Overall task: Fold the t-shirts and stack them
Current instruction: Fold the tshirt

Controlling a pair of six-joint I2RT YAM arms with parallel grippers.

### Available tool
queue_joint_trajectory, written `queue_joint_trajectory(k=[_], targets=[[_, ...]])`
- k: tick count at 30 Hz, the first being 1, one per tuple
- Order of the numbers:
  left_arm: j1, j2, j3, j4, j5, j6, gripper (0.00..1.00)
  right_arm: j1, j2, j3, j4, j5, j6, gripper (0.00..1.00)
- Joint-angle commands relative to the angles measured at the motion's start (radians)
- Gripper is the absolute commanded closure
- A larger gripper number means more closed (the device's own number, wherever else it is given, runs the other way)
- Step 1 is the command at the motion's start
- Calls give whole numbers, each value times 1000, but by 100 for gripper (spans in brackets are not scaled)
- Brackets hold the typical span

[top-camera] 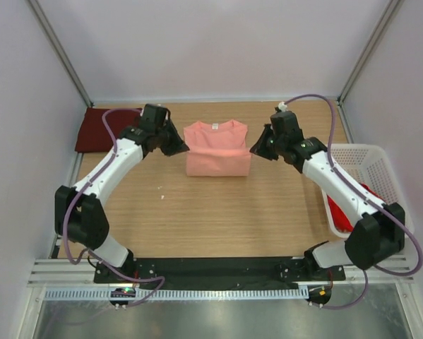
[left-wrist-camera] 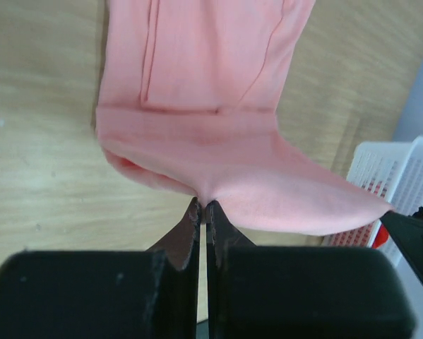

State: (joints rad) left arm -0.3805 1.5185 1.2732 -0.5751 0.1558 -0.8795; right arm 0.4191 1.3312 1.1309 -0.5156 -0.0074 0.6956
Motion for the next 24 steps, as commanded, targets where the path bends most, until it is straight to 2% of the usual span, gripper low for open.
queue_joint_trajectory(k=[1,5,8,14,20,21,23,24], targets=[[47,113,190,-84,-44,36,100,-29,126,157,-1,49,-80,99],[90,262,320,-80,-21,42,100,-74,276,332,26,-17,-111,99],[121,345,400,-16,-2,47,100,-105,410,461,37,-68,-137,99],[160,549,603,165,157,77,100,-149,654,677,87,-152,-165,99],[186,787,786,332,180,50,99,-181,883,886,117,-160,-171,99],[190,831,817,351,223,44,96,-187,911,914,117,-155,-177,98],[196,945,958,353,241,53,75,-201,963,981,117,-129,-176,94],[203,977,1009,344,246,53,71,-207,1008,997,118,-123,-170,92]])
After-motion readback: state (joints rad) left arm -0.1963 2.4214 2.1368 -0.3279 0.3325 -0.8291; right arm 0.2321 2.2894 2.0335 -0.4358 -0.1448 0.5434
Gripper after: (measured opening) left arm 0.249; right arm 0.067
